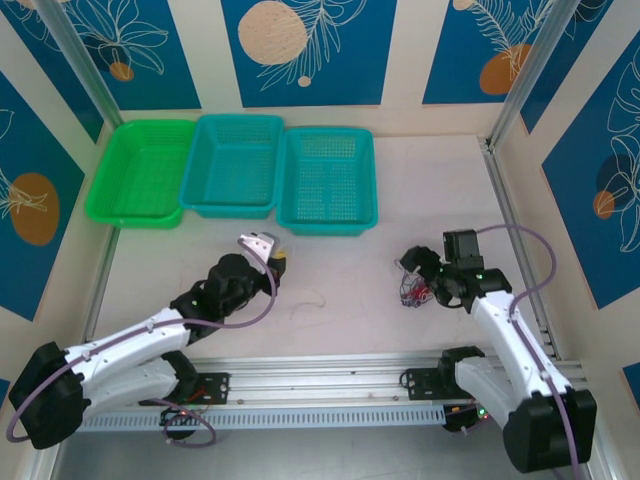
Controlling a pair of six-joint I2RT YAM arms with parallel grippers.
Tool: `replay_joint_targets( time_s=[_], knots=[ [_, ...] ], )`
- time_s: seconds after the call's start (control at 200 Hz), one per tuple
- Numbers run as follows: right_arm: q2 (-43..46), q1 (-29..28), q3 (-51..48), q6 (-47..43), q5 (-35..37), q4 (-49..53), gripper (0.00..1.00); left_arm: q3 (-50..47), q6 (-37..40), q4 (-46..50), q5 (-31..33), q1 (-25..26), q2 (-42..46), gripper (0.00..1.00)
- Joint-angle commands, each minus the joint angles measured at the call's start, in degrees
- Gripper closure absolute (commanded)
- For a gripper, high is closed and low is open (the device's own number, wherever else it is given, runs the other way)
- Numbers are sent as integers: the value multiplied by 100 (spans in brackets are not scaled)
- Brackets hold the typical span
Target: Untangle the cables
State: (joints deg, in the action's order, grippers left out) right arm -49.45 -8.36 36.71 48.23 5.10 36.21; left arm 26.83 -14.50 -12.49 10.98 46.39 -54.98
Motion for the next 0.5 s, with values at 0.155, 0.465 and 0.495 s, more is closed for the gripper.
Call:
replay_joint_targets(
  time_s=[0.155,0.465,0.495],
  knots=[
    [214,-1167,1019,-260,170,38,9,1814,182,1204,-306,-644,385,100],
    [-123,-1587,1223,632,-42,-232,9,6200,757,2727,-1387,-2075,-1347,100],
    [-158,-1613,1256,688,-59,-252,9,6579,760,2836,-1517,-2191,-1554,100]
  ],
)
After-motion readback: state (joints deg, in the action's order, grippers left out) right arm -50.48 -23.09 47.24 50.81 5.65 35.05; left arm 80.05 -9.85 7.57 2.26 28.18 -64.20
